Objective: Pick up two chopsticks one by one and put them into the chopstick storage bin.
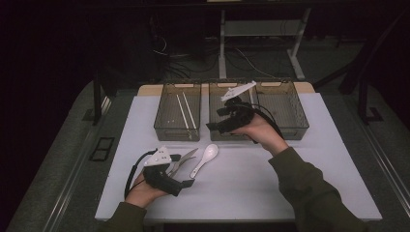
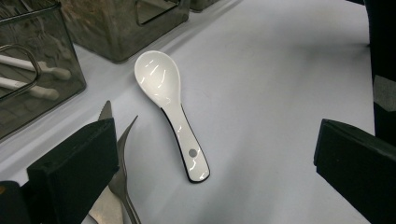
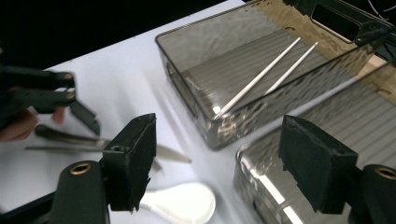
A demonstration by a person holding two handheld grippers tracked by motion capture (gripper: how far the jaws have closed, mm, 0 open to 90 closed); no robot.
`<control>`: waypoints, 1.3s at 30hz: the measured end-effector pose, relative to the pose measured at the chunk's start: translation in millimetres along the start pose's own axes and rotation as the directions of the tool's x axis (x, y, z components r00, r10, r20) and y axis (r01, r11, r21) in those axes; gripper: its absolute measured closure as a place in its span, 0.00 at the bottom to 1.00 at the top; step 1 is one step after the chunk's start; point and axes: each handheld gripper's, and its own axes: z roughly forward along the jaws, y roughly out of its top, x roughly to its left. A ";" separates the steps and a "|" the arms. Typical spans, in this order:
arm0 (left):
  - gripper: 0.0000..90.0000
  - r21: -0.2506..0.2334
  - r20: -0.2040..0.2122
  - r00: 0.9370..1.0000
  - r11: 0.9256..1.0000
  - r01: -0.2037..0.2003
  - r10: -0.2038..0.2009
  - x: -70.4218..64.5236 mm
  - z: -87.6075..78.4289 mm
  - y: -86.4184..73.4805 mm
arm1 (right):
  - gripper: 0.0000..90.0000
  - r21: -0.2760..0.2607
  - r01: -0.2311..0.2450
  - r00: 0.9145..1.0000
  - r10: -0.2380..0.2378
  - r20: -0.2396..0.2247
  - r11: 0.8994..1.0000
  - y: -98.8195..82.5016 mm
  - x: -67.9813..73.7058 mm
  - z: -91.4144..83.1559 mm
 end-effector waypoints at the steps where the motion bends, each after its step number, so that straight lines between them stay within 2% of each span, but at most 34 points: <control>1: 0.00 -0.003 0.000 1.000 1.000 0.004 -0.004 -0.2 0.3 0.0 | 0.30 -0.014 0.001 1.000 -0.001 -0.002 1.000 -4.3 0.6 -4.8; 3: 0.00 -0.003 0.001 1.000 1.000 0.003 -0.003 -0.1 0.6 0.0 | 0.30 -0.040 -0.002 1.000 0.002 -0.003 0.999 -16.5 0.1 -17.8; 10: 0.00 -0.003 -0.002 1.000 1.000 0.005 -0.005 1.3 -0.8 -0.1 | 0.29 -0.066 -0.031 1.000 0.031 0.003 0.997 -40.5 0.8 -37.7; 16: 0.00 -0.011 -0.011 1.000 1.000 0.020 -0.020 4.9 -0.9 0.1 | 0.27 -0.088 -0.037 0.999 0.038 0.012 0.995 -68.4 8.4 -56.4; 17: 0.00 -0.007 -0.013 1.000 1.000 0.020 -0.020 4.9 -0.4 0.3 | 0.27 -0.104 -0.040 0.999 0.043 0.020 0.994 -79.8 11.7 -62.5; 18: 0.00 -0.005 -0.012 1.000 1.000 0.018 -0.018 4.7 -0.1 0.6 | 0.27 -0.104 -0.040 0.999 0.043 0.020 0.994 -79.8 11.7 -62.5; 21: 0.00 -0.003 -0.012 1.000 1.000 0.017 -0.017 2.7 1.5 2.6 | 0.23 -0.101 -0.035 0.998 0.039 0.040 0.994 -96.4 13.6 -69.6; 23: 0.00 -0.004 -0.014 1.000 1.000 0.013 -0.013 1.1 2.3 4.1 | 0.23 -0.111 -0.046 0.997 0.053 0.061 0.993 -107.4 13.8 -74.7; 26: 0.00 -0.004 -0.014 1.000 1.000 0.011 -0.011 -0.9 3.6 6.0 | 0.23 -0.136 -0.074 0.995 0.083 0.063 0.988 -124.1 11.0 -81.5; 27: 0.00 0.003 -0.014 1.000 1.000 0.010 -0.010 -1.4 3.6 6.4 | 0.22 -0.142 -0.086 0.993 0.097 0.072 0.986 -134.9 8.8 -85.1; 28: 0.00 0.004 -0.015 1.000 1.000 0.007 -0.007 -1.8 3.5 6.8 | 0.22 -0.142 -0.086 0.993 0.097 0.072 0.986 -134.9 8.8 -85.1; 29: 0.00 0.005 -0.016 1.000 1.000 0.005 -0.005 -1.8 3.5 7.1 | 0.22 -0.147 -0.097 0.991 0.109 0.079 0.984 -144.8 7.5 -87.8; 32: 0.00 -0.003 -0.019 1.000 1.000 0.011 -0.011 -0.6 4.4 8.1 | 0.22 -0.145 -0.089 0.991 0.101 0.084 0.985 -153.8 6.0 -90.6; 36: 0.00 -0.002 -0.021 1.000 1.000 0.008 -0.008 1.5 4.8 8.3 | 0.21 -0.162 -0.094 0.988 0.112 0.108 0.982 -171.9 4.1 -96.2; 39: 0.00 -0.008 -0.026 0.999 1.000 0.021 -0.022 2.1 3.8 8.7 | 0.21 -0.169 -0.089 0.986 0.111 0.127 0.982 -185.3 5.2 -101.3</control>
